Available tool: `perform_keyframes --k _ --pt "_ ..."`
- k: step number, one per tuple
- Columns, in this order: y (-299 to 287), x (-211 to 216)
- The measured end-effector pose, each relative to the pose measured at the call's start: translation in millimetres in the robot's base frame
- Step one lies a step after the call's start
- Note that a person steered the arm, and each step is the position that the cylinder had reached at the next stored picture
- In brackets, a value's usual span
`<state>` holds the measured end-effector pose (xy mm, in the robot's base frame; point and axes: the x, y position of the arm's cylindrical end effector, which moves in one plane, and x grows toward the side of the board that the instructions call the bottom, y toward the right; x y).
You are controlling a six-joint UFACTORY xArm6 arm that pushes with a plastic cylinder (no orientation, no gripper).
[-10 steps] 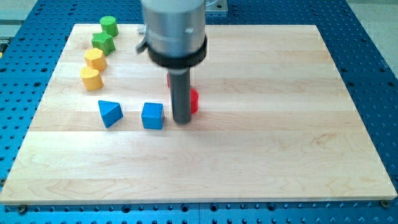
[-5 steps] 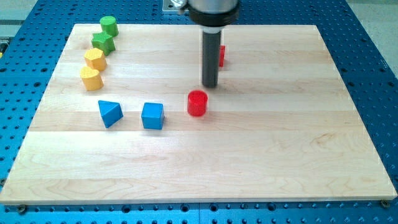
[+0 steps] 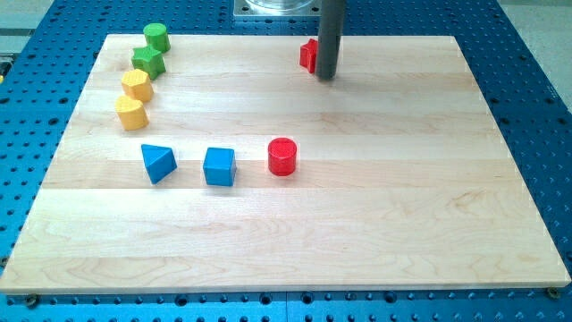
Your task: Place red blocks at the top center of the board
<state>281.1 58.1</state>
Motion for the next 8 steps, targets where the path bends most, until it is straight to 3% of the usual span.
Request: perform_keyframes --k 1,2,3,5,7,8 --pt "19.0 59.9" --pt "22.8 174.5" --pt "-38.7 233.3" --pt "-79.3 200.7" --pt "-45.0 136.4" --pt "-39.0 185.4"
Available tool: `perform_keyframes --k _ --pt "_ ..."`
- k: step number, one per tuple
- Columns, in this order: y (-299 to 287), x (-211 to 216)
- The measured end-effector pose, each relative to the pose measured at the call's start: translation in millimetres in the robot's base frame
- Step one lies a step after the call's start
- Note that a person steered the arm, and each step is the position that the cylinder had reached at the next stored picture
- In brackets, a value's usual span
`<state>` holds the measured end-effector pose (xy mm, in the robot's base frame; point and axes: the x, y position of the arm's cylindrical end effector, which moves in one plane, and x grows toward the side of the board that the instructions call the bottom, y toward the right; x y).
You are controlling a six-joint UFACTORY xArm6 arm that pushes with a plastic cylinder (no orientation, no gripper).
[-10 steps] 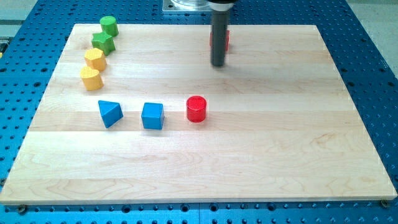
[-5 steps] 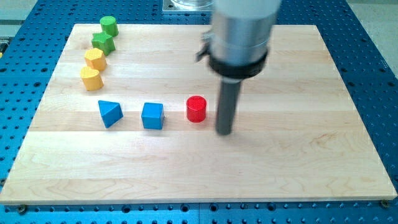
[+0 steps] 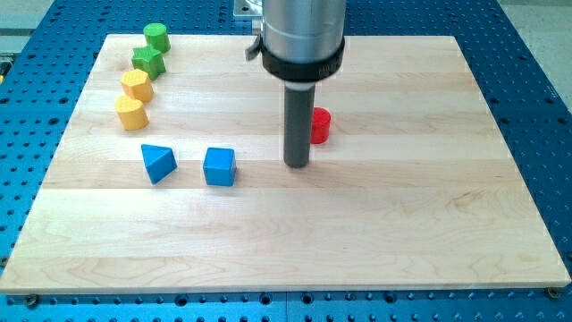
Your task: Place red blocks at the top center of the board
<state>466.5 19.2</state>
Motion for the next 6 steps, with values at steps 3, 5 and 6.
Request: perform_keyframes --k 3,5,6 --pt "25.9 -134.7" --pt "32.6 -152.0" --pt "10.5 -109.7"
